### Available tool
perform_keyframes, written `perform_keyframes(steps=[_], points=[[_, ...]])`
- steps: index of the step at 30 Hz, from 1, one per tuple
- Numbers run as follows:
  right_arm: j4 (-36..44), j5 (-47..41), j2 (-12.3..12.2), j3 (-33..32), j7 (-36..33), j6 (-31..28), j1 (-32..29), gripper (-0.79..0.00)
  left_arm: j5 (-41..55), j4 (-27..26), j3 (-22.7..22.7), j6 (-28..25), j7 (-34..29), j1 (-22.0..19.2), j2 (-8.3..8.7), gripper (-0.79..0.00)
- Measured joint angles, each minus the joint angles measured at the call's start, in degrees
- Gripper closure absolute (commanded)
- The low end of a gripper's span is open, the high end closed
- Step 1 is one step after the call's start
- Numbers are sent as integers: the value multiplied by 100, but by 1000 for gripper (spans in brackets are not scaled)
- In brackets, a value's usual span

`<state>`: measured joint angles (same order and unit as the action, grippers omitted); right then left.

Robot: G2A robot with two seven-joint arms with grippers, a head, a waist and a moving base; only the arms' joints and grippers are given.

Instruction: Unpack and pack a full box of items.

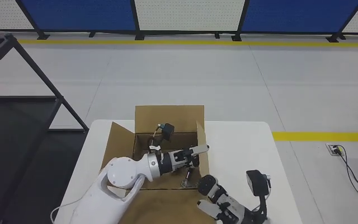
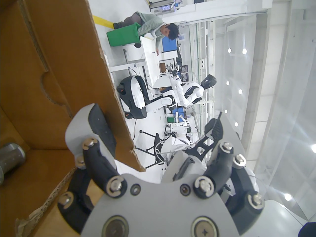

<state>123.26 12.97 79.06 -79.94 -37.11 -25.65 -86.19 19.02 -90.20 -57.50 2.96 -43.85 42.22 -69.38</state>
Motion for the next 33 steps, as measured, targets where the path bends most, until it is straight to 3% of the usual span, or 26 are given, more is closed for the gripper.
perform_keyframes(steps=[4,20,26,33], points=[[32,54,-31,67,-28,18,-3,-785,139,70,142,-31,17,-125,-65,-785],[262,1319,-38,465,1193,1351,-71,-785,897,1315,784,-236,-32,-1020,-465,-785],[309,1391,-47,356,1489,1942,-167,-785,920,1523,767,-335,-137,-1110,-515,-785],[160,1158,-56,144,1703,2316,-60,-785,913,1431,512,-396,-222,-929,-471,-785]])
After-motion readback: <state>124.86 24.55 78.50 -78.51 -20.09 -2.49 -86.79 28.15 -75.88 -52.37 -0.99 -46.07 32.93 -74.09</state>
